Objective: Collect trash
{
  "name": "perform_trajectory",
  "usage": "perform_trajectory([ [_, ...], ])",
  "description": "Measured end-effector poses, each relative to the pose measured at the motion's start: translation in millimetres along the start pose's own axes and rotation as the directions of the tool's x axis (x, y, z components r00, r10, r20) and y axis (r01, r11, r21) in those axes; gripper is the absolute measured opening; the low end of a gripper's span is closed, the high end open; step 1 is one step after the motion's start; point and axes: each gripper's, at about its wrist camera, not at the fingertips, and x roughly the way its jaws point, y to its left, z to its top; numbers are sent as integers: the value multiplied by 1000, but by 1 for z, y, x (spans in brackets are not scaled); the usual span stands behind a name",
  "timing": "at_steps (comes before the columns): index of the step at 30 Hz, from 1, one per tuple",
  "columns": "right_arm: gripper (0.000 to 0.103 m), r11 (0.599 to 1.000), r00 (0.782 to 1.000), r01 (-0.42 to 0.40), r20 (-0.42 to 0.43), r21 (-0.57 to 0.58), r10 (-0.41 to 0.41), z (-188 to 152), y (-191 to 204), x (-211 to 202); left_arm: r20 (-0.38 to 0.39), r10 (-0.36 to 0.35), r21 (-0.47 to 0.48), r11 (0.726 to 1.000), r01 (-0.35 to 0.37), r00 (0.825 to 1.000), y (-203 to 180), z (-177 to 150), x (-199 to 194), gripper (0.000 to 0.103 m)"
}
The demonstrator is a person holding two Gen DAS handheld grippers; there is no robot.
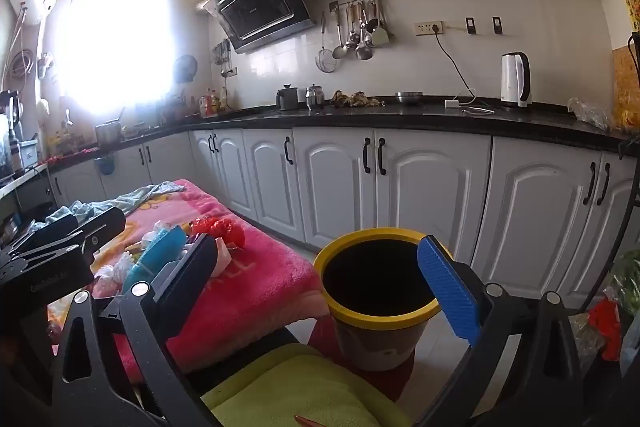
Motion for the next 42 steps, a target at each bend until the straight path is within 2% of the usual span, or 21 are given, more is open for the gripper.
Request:
perform_trajectory([
  [5, 97, 1000, 1000, 0, -3, -12, 0, 0, 1, 0, 3, 2, -7, 1000, -2, 1000, -5, 0, 1, 92],
  [6, 97, 1000, 1000, 1, -1, -13, -1, 0, 1, 0, 12, -13, -28, 1000, 14, 1000, 3, 0, -3, 92],
  [37, 97, 1000, 1000, -2, 12, -9, 2, 4, -1, -3, 15, -15, -19, 1000, 15, 1000, -7, 18, -10, 92],
  [38, 97, 1000, 1000, -2, 12, -10, 3, 5, -1, -3, 15, -19, -21, 1000, 19, 1000, 3, 9, -8, 92],
  [42, 97, 1000, 1000, 0, 14, -8, 0, 4, -1, -3, 18, -19, -22, 1000, 19, 1000, 2, 14, -8, 92],
])
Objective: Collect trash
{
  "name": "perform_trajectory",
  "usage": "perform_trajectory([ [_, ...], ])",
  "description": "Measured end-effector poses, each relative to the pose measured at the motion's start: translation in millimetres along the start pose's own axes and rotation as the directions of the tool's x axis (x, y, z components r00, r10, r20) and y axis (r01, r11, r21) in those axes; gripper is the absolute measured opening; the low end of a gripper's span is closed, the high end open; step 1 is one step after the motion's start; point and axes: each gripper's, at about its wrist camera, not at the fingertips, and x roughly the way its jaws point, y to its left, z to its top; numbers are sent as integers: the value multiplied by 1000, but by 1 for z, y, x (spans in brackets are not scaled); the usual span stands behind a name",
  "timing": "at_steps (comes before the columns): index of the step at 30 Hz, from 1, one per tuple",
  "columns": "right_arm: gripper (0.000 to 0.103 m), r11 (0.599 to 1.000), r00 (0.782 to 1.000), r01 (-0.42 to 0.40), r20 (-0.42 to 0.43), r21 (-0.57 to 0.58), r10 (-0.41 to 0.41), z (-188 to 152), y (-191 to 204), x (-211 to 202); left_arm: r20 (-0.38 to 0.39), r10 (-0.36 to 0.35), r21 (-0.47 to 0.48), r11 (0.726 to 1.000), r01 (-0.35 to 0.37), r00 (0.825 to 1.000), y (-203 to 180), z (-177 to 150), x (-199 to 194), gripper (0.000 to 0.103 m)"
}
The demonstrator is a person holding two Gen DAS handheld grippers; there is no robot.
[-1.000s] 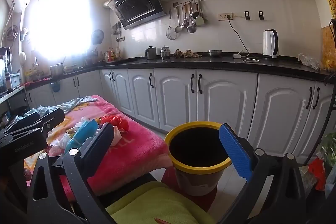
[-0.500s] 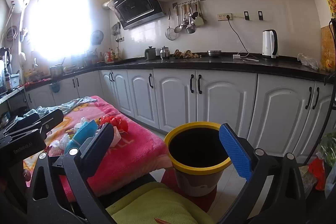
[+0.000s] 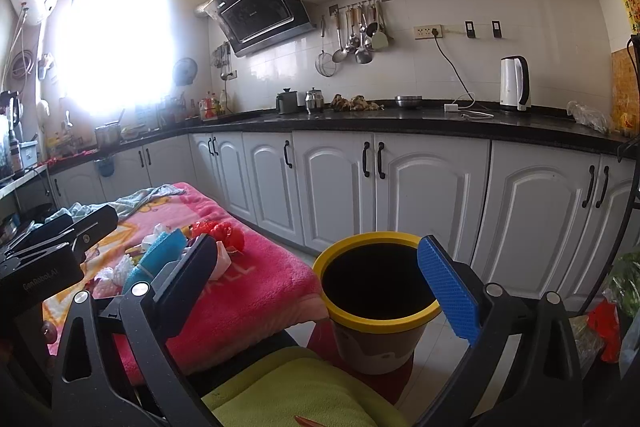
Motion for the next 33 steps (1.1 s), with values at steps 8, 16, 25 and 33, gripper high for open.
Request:
perform_trajectory([
  [8, 97, 1000, 1000, 0, 1, -1, 0, 0, 1, 0, -1, 2, -4, 1000, -2, 1000, 2, -1, 0, 92],
  [16, 97, 1000, 1000, -3, 1, -4, 3, 0, 3, 0, 1, 3, -5, 1000, -3, 1000, 4, -1, -1, 92],
  [25, 97, 998, 999, -46, -5, -34, 46, 7, 9, 3, -2, 17, -35, 999, -18, 1000, 14, -6, 2, 92],
  [33, 97, 982, 988, -151, -5, -115, 152, 12, 37, 14, 8, 62, -83, 995, -61, 998, 37, -7, 0, 92],
])
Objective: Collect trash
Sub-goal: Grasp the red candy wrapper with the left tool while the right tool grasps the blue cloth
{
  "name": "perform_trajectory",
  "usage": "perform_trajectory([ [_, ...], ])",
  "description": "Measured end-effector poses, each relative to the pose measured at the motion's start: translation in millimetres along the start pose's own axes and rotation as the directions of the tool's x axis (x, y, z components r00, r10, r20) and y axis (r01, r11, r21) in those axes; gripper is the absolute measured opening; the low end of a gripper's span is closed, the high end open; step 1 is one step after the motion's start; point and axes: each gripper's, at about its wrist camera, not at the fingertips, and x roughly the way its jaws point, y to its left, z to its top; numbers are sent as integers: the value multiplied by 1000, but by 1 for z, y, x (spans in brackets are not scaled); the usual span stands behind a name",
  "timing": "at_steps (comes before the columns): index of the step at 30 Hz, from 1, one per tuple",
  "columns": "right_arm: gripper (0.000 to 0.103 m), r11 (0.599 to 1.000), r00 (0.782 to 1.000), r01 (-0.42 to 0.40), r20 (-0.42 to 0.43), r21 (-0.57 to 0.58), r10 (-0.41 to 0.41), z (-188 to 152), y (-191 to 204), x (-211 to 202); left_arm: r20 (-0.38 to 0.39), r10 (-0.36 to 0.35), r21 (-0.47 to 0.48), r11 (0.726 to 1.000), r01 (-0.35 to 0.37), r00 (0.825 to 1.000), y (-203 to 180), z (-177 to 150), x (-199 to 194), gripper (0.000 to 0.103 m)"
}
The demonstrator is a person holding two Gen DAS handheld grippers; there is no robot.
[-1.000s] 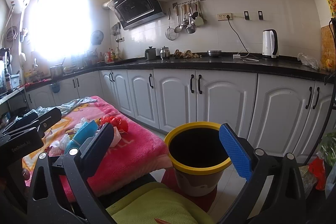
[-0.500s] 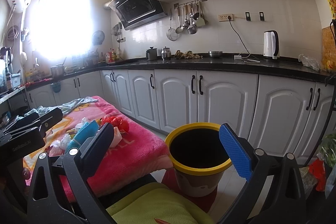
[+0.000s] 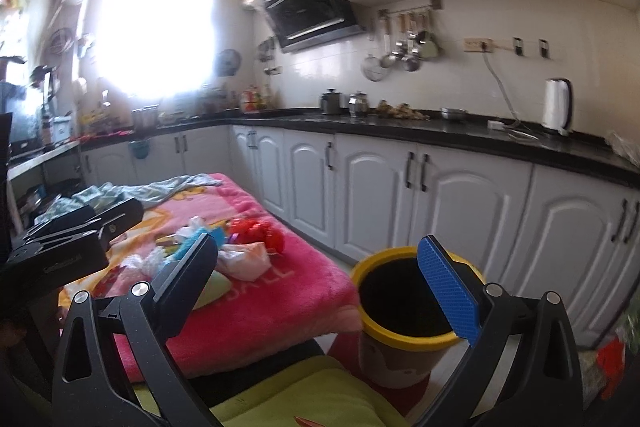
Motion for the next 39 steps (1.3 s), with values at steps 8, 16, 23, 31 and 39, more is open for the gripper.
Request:
perform_trajectory([
  [8, 97, 995, 996, -90, -17, -47, 89, 10, 28, 20, 6, 74, -61, 995, -73, 997, 33, 7, -1, 92],
  [16, 97, 985, 985, -167, -61, -52, 164, 16, 50, 44, -1, 143, -108, 984, -143, 990, 70, 12, -1, 92],
  [23, 97, 972, 967, -229, -128, -55, 221, 17, 73, 76, -43, 201, -128, 971, -205, 979, 101, 11, 6, 92],
  [31, 97, 967, 937, -253, -253, -13, 242, 8, 94, 138, -183, 262, -43, 961, -274, 948, 137, -8, 30, 92],
  [39, 97, 966, 892, -247, -374, 71, 255, -8, 101, 185, -304, 207, -52, 971, -233, 930, 170, -35, 54, 92],
])
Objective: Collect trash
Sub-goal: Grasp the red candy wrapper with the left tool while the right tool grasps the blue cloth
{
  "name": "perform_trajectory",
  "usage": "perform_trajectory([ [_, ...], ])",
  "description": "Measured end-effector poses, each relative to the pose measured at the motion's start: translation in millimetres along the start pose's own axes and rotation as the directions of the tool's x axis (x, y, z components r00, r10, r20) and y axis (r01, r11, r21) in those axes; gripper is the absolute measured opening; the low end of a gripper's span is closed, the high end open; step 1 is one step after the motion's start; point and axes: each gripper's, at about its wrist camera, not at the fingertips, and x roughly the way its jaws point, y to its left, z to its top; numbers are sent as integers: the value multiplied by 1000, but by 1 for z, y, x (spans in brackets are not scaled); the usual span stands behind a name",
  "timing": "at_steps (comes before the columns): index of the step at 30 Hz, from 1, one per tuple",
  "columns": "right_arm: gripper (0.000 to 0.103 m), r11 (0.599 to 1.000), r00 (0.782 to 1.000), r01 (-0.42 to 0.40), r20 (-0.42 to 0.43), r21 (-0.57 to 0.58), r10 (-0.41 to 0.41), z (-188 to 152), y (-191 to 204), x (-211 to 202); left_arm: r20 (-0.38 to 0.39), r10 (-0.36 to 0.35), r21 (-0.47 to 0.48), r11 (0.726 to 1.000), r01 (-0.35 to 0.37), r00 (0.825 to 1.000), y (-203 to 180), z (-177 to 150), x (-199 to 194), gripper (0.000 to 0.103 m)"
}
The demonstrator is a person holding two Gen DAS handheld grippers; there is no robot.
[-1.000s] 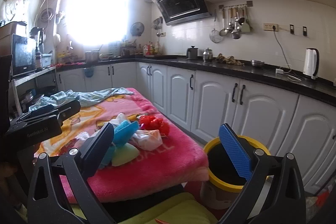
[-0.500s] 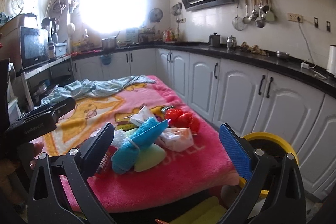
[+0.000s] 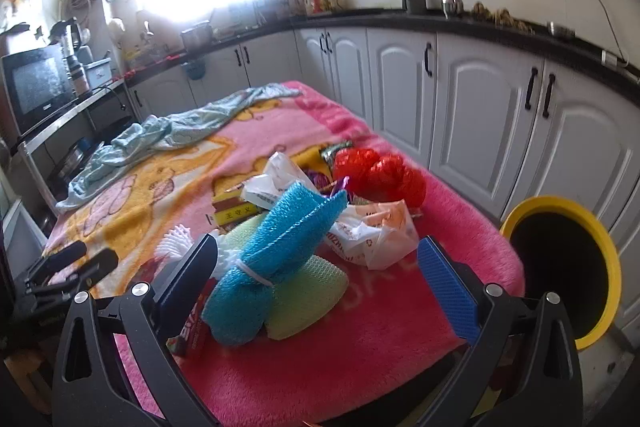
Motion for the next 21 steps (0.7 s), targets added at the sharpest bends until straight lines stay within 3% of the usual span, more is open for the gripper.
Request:
perform_trajectory([
  [6, 97, 1000, 999, -13, -43, 26, 14, 4, -1, 22, -81, -34, 79, 996, 40, 996, -3, -11, 23, 91],
  [9, 97, 999, 998, -18, -58, 29, 20, 6, 1, 31, -104, -14, 125, 992, 27, 995, -7, -14, 33, 81],
  [15, 97, 997, 994, -38, -103, 69, 45, 12, 4, 50, -163, -1, 126, 992, 22, 987, -1, -19, 47, 60],
  [16, 94, 996, 993, -43, -108, 80, 51, 13, 4, 52, -172, -4, 118, 993, 25, 985, 1, -20, 48, 54],
  [19, 71, 992, 987, -68, -137, 103, 82, 14, 3, 57, -185, -6, 109, 994, 27, 983, 4, -21, 49, 36],
  [21, 59, 988, 982, -95, -152, 122, 113, 14, 3, 59, -192, -22, 95, 995, 40, 981, 6, -22, 49, 34],
])
